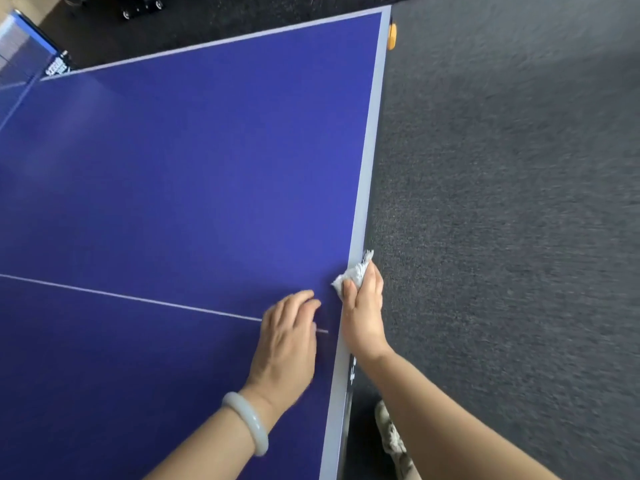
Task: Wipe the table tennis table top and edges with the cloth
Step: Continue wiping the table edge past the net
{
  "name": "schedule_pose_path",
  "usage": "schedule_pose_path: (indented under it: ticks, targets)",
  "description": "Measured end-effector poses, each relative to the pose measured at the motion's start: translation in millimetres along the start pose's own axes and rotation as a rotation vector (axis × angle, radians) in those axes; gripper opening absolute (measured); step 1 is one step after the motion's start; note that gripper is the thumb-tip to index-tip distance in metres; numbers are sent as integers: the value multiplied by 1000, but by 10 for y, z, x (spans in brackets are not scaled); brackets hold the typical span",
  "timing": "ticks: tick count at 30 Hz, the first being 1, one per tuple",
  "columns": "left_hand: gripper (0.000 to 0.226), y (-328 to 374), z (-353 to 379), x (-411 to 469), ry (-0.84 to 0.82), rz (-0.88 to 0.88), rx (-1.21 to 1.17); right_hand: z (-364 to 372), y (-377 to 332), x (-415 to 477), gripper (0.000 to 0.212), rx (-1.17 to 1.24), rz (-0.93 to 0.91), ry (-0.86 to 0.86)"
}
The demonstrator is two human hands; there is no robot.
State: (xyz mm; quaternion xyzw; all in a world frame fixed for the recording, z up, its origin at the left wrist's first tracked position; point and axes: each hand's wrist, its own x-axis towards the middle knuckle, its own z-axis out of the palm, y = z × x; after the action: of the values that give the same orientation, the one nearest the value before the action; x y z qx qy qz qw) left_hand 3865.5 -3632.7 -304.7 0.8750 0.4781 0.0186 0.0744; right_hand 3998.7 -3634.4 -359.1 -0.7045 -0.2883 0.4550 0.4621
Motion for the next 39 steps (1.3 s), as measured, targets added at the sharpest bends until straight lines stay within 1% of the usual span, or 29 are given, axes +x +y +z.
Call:
schedule_pose_path:
  ticks: [3,6,10,12,15,17,19,21,22,23,24,26,27,29,31,36,39]
  targets:
    - [31,-18,-103,585,54,-63,-101,-14,-26,86,58,-9,-14,-8]
    - [37,74,-148,1214,35,-72,-139,-76,-118,288,59,-2,-53,-21]
    - [49,160,-109,2045,-91,42,-19,-143,-165,505,61,44,-104,-55]
    - [51,170,-94,2433,-122,54,50,-174,-194,573,61,70,-139,-85]
    - [55,164,-85,3035,-146,-16,80,-256,-250,682,67,68,-177,-129]
    - [56,148,-73,3447,-131,-75,70,-322,-272,761,72,82,-184,-176]
    - [55,129,-52,3844,-119,-98,61,-342,-335,876,74,82,-179,-211]
    - [55,107,-30,4194,-116,-92,75,-342,-460,1078,71,124,-196,-161]
    - [54,86,-24,4346,-115,-86,86,-346,-515,1201,76,172,-218,-119]
    - [54,58,-20,4480,-116,-85,90,-356,-546,1318,75,201,-217,-113]
    - [54,23,-16,4596,-113,-92,82,-378,-559,1434,68,201,-203,-156]
    - [53,-50,11,4723,-83,-122,42,-467,-590,1644,71,165,-215,-250]
    - [52,-83,38,4739,-49,-132,23,-502,-610,1759,72,154,-223,-266]
    - [50,-118,75,4745,18,-129,-12,-516,-695,2030,71,146,-220,-236]
    - [49,-130,69,4736,46,-115,-28,-483,-800,2280,69,161,-200,-197]
    - [49,-114,69,4738,50,-114,-47,-492,-944,2741,65,159,-175,-163]
    - [53,-115,82,4745,48,-114,-42,-521,-1066,3071,64,148,-199,-144]
